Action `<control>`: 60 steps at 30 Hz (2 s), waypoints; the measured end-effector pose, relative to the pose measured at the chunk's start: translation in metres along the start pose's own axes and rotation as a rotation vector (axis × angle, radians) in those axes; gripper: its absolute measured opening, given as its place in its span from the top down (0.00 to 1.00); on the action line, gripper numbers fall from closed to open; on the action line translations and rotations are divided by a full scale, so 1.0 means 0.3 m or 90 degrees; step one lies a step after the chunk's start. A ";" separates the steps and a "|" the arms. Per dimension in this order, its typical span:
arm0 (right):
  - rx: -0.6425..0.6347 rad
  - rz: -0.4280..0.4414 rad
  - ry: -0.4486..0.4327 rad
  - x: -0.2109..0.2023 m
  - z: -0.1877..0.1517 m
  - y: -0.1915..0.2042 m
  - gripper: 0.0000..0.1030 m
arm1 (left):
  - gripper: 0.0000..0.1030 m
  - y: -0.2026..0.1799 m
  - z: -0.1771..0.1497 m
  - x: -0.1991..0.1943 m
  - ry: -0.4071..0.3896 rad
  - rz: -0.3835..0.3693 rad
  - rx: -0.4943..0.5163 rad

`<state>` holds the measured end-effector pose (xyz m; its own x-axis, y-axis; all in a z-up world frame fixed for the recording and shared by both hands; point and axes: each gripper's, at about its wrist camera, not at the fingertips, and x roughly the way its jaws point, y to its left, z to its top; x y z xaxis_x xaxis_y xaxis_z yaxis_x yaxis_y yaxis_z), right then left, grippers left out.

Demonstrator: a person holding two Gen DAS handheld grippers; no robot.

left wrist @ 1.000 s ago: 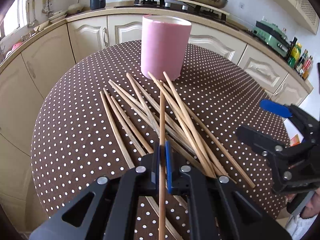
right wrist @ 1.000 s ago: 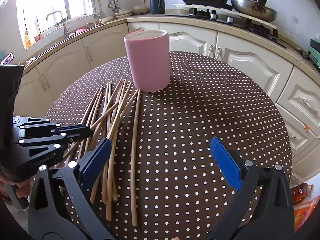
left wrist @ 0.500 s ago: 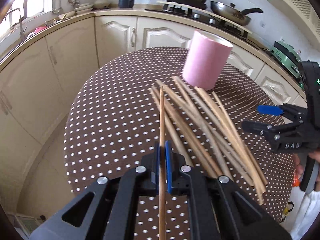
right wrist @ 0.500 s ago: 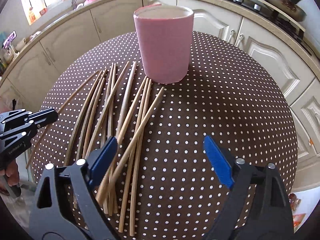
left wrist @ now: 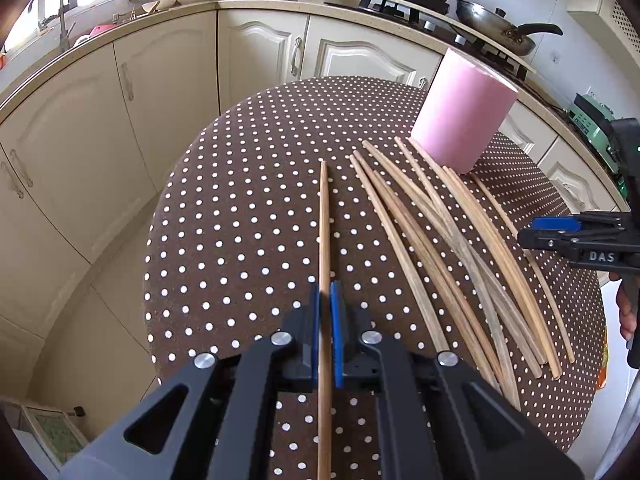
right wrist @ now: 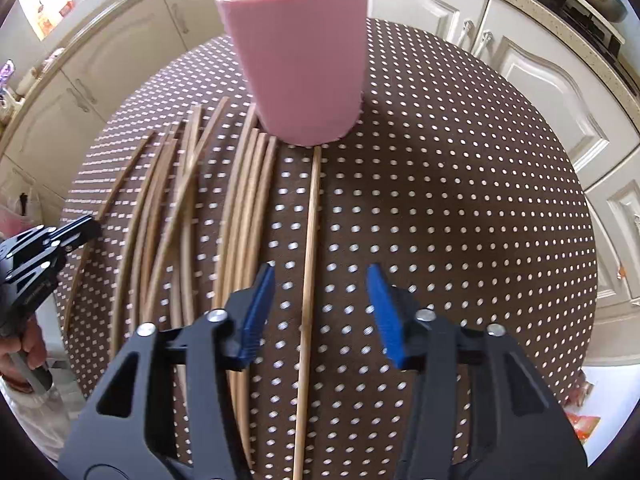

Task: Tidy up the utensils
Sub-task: 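Close the right gripper on a chopstick while the left gripper holds its chopstick, then lift both held chopsticks upright and carry them over the pink cup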

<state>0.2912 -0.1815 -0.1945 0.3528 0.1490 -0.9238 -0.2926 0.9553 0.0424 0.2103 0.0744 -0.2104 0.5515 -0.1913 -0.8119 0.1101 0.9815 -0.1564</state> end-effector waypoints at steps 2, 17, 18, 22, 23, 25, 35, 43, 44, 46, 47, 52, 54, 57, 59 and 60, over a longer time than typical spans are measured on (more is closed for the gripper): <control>-0.003 0.006 0.014 0.015 0.027 0.000 0.67 | 0.94 -0.002 0.015 0.008 0.006 0.001 0.000; -0.106 -0.020 0.186 0.137 0.238 0.084 0.79 | 0.94 -0.028 0.186 0.103 0.135 0.020 0.052; -0.108 -0.021 0.191 0.142 0.251 0.086 0.81 | 0.94 -0.031 0.191 0.106 0.138 0.024 0.056; -0.091 -0.011 0.181 0.125 0.228 0.045 0.93 | 0.94 -0.031 0.191 0.107 0.135 0.022 0.060; -0.084 -0.003 0.176 0.123 0.229 0.033 0.94 | 0.94 -0.025 0.192 0.108 0.135 0.018 0.056; -0.072 0.011 0.162 0.118 0.228 0.014 0.94 | 0.94 -0.019 0.192 0.109 0.131 0.016 0.050; -0.016 0.091 0.052 0.009 0.139 -0.087 0.94 | 0.95 -0.027 0.135 -0.017 0.011 -0.040 0.019; 0.028 0.167 -0.081 -0.194 0.070 -0.192 0.94 | 0.95 -0.140 0.168 -0.177 -0.127 -0.128 0.029; 0.030 0.174 -0.096 -0.221 0.084 -0.202 0.94 | 0.95 -0.155 0.183 -0.193 -0.141 -0.141 0.025; 0.033 0.191 -0.138 -0.285 0.101 -0.214 0.94 | 0.95 -0.203 0.218 -0.225 -0.179 -0.168 0.028; 0.032 0.200 -0.151 -0.314 0.108 -0.231 0.94 | 0.95 -0.228 0.240 -0.239 -0.199 -0.171 0.034; 0.034 0.229 -0.258 -0.484 0.164 -0.240 0.94 | 0.95 -0.344 0.341 -0.257 -0.270 -0.179 0.036; 0.035 0.225 -0.296 -0.524 0.182 -0.217 0.94 | 0.95 -0.369 0.391 -0.249 -0.298 -0.196 0.024; 0.044 0.209 -0.355 -0.566 0.279 -0.186 0.94 | 0.95 -0.412 0.465 -0.234 -0.328 -0.197 0.023; 0.057 0.213 -0.390 -0.580 0.330 -0.180 0.94 | 0.95 -0.429 0.502 -0.232 -0.345 -0.202 0.028; 0.065 0.203 -0.417 -0.591 0.353 -0.181 0.94 | 0.95 -0.436 0.524 -0.230 -0.362 -0.203 0.027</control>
<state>0.3387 -0.2327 0.0073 0.7328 0.5149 -0.4448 -0.3970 0.8544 0.3351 0.2878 -0.0415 -0.0455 0.8366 -0.4567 -0.3026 0.3674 0.8774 -0.3084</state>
